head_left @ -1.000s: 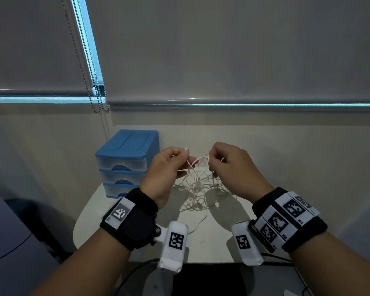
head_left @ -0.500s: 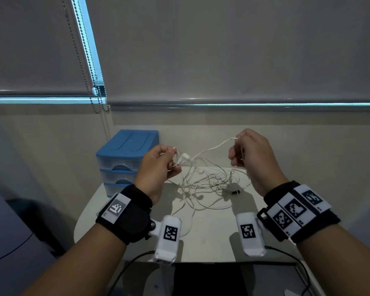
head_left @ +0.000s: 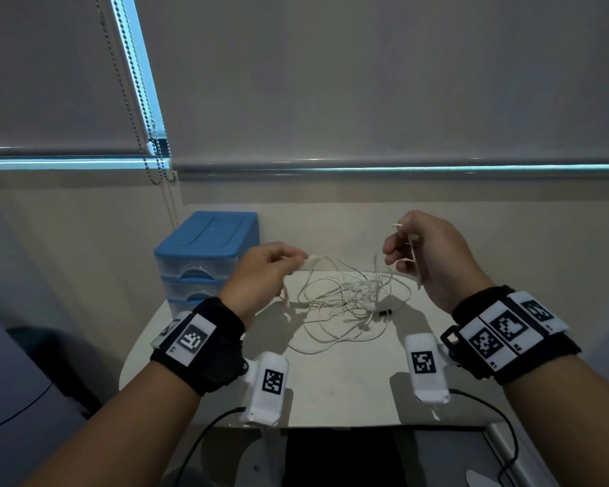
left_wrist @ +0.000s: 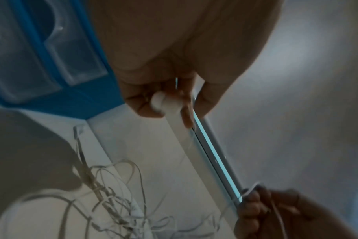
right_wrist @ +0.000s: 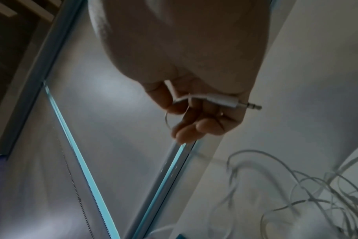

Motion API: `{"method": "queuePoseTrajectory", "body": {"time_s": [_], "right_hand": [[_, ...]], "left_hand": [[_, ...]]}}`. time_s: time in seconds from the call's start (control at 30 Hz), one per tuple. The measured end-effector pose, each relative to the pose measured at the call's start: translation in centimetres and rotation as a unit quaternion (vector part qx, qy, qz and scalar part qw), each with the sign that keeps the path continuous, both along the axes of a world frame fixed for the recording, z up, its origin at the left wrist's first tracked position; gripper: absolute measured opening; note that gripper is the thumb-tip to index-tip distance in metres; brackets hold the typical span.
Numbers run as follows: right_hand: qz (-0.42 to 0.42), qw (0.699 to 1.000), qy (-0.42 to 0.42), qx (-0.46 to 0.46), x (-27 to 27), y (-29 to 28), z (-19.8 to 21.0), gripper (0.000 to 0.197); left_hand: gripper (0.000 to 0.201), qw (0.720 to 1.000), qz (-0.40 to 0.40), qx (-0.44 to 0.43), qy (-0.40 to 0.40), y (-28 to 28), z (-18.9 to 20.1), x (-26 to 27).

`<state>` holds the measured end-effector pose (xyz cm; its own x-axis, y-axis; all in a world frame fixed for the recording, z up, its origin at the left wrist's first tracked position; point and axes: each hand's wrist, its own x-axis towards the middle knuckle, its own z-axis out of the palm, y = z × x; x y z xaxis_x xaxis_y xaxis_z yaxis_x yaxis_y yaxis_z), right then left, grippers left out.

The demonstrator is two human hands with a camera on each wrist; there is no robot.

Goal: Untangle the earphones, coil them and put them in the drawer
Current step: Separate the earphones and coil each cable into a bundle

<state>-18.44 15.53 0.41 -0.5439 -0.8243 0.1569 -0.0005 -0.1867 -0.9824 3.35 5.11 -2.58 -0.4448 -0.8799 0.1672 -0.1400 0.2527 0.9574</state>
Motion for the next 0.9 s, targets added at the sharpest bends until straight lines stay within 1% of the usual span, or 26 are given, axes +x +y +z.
{"method": "queuePoseTrajectory", "body": {"time_s": [0.1,0.27,0.3,0.37,0.43,0.53,0.63,0.7,0.8,0.9], "right_hand": [[0.043,0.999,0.026,0.008,0.7,0.1,0.7,0.018],[0.081,0.996,0.028,-0.014,2.1,0.2,2.1,0.016],[0.089,0.995,0.026,-0.020,2.3,0.3,2.5,0.016],[0.101,0.994,0.025,-0.031,2.7,0.4,3.0,0.018],[0.107,0.993,0.028,-0.037,2.9,0.5,3.4,0.019],[0.113,0.992,0.030,-0.037,2.9,0.5,3.5,0.020],[0.111,0.993,0.032,-0.035,2.8,0.6,3.3,0.021],[0.087,0.995,0.039,-0.035,2.3,0.8,2.9,0.022],[0.016,0.999,0.031,-0.036,0.8,1.0,1.6,0.021],[-0.045,0.999,0.014,-0.004,-0.2,1.0,-0.1,0.021]], "left_hand": [[0.013,0.994,-0.027,-0.064,-0.083,0.5,-0.4,-0.5],[0.025,0.978,-0.112,-0.123,-0.124,1.3,-1.0,-1.5],[0.023,0.975,-0.121,-0.139,-0.127,1.4,-1.2,-1.8],[0.011,0.976,-0.121,-0.154,-0.101,1.7,-1.5,-2.3],[0.006,0.983,-0.121,-0.129,-0.054,2.1,-1.5,-2.6],[0.010,0.989,-0.134,-0.062,0.000,2.7,-1.2,-2.9],[0.014,0.992,-0.111,-0.061,0.021,2.9,-1.2,-3.1],[0.015,0.994,-0.082,-0.060,0.039,2.5,-1.1,-2.8],[0.013,0.995,-0.038,-0.043,0.079,1.4,-0.7,-1.5],[0.010,0.993,-0.021,-0.029,0.109,0.8,-0.3,-0.7]]}}
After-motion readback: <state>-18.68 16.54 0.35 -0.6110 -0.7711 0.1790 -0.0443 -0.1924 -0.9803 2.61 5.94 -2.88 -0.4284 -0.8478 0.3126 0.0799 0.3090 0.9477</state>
